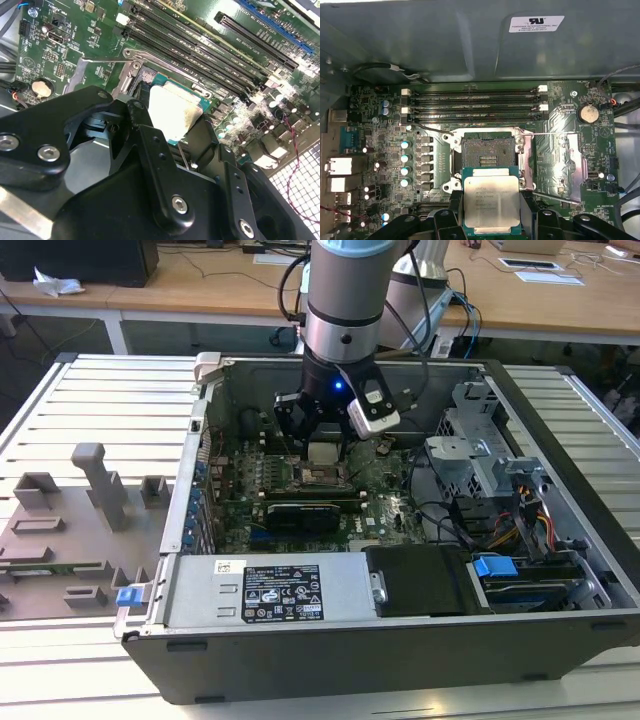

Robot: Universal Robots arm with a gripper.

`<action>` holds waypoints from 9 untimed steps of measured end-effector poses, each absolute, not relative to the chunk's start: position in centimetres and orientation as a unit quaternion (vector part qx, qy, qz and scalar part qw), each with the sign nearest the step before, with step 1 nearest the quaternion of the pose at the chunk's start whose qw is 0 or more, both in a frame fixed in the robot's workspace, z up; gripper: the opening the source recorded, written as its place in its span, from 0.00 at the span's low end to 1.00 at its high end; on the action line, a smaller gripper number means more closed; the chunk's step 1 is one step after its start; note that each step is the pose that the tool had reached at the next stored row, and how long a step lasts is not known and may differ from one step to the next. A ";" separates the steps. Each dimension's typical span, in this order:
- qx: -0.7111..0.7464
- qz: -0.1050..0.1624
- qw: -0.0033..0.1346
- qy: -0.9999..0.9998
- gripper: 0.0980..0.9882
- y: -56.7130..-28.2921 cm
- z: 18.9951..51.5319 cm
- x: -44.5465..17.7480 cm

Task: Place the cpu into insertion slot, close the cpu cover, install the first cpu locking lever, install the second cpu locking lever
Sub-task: 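Place the cpu into insertion slot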

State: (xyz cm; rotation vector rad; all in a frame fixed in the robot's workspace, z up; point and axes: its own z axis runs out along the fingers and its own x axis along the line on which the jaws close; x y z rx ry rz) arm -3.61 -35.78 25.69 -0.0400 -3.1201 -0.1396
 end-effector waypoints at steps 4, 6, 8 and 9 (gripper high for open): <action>-0.013 -0.045 0.009 -0.999 0.50 -35.8 25.5 -3.6; -0.013 -0.045 0.009 -0.999 0.50 -35.8 25.4 -3.6; -0.013 -0.045 0.009 -0.999 0.50 -35.8 25.3 -3.6; -0.013 -0.045 0.009 -0.999 0.50 -35.8 25.3 -3.6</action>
